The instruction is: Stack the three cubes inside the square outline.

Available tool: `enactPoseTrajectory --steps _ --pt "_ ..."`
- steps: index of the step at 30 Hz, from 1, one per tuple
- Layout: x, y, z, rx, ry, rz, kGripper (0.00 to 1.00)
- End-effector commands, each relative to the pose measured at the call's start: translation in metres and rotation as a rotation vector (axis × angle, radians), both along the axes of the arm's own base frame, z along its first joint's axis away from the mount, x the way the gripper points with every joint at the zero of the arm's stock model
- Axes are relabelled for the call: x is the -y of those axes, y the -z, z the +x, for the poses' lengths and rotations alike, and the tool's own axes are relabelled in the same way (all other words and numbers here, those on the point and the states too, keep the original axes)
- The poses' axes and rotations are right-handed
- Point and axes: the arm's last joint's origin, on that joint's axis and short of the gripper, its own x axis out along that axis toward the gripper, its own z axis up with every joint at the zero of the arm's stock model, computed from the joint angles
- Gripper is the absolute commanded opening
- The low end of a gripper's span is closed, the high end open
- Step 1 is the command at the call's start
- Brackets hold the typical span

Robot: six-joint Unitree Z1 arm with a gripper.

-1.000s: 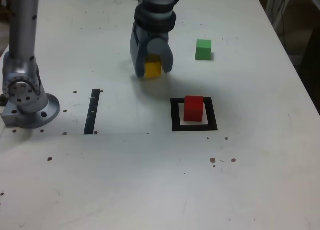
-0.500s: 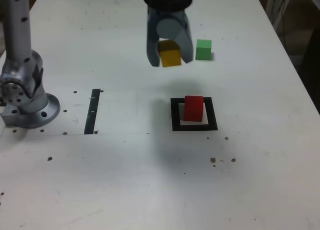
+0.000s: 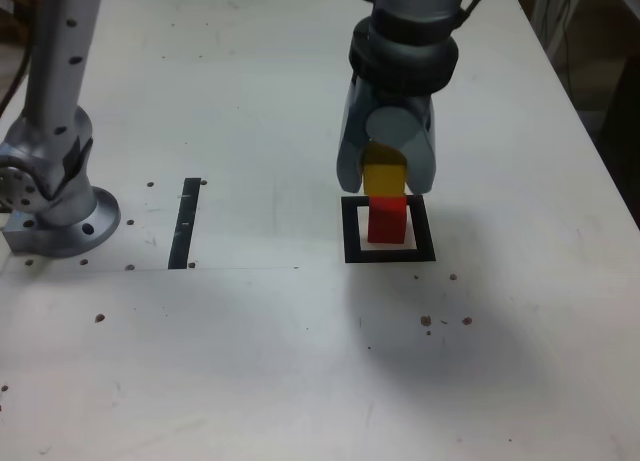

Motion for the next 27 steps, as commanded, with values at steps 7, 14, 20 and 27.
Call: enactPoseTrajectory --steps 7,14,20,27 --pt "-0.001 0.021 0.008 -0.041 -0.001 0.004 0.17" --pt "-0.008 0.029 0.01 -0.041 -0.002 0.0 0.17" --pt "-0.008 0.031 0.011 -0.032 -0.002 -0.003 0.18" --pt "-0.011 0.035 0.013 -0.026 -0.009 -0.003 0.2"
